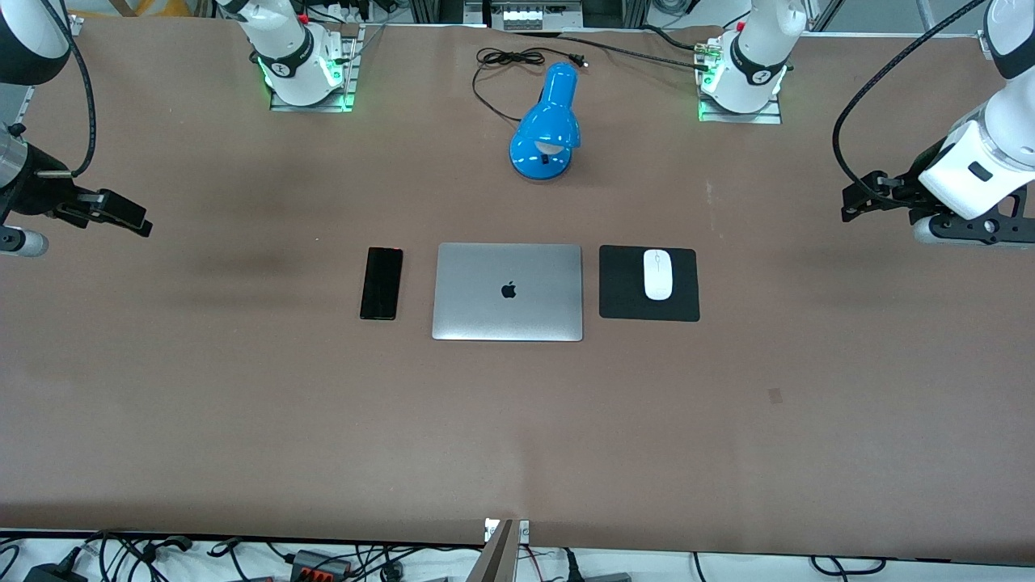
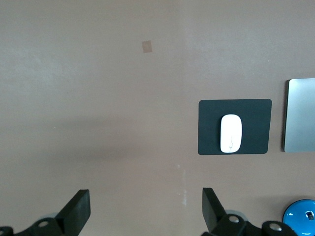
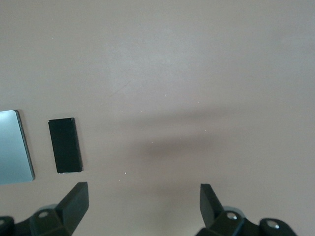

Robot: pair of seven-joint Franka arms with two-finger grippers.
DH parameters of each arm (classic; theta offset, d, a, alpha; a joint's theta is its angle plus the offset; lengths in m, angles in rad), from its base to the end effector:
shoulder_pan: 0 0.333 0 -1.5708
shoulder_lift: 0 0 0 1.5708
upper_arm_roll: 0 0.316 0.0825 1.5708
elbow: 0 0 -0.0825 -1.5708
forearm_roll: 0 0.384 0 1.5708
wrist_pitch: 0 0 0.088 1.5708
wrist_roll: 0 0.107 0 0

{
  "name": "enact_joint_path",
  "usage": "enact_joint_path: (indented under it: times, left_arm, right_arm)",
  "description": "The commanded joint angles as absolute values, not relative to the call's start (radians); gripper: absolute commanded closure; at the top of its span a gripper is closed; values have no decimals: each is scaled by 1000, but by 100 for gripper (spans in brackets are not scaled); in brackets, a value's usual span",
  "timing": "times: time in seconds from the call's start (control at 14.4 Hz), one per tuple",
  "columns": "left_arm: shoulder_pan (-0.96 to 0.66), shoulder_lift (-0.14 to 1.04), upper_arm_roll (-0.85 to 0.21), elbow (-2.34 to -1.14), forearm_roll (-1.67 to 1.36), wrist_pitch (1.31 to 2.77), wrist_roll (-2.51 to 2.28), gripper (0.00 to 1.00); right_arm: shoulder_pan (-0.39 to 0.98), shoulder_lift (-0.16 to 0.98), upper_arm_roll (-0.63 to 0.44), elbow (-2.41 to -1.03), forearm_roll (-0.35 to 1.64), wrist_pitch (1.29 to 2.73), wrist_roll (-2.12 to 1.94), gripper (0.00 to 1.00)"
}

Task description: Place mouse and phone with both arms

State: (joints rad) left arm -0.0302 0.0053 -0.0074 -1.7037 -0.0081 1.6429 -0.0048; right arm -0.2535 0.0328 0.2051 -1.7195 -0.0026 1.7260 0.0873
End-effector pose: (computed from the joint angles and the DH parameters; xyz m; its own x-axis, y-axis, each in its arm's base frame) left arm 0.5562 -0.0217 0.5648 0.9973 -0.0321 -0.0661 -0.0317 -0.9995 0.0077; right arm 0.5697 -0.0293 0.5491 0.9905 -0.1348 -0.0259 -0.1349 -0.9909 -0.0019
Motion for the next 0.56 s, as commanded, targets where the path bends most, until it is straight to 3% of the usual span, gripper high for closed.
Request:
enact_joint_path:
  times: [0.0, 0.49]
  left_arm:
    - [-21, 2, -12, -1690, -21, 1644, 3, 0]
    - [-23, 11, -12, -1669, -18, 1643, 2, 0]
  right_arm:
    - [-262, 40, 209, -1697, 9, 1707, 68, 0]
    - [-261, 40, 209, -1698, 9, 1706, 66, 0]
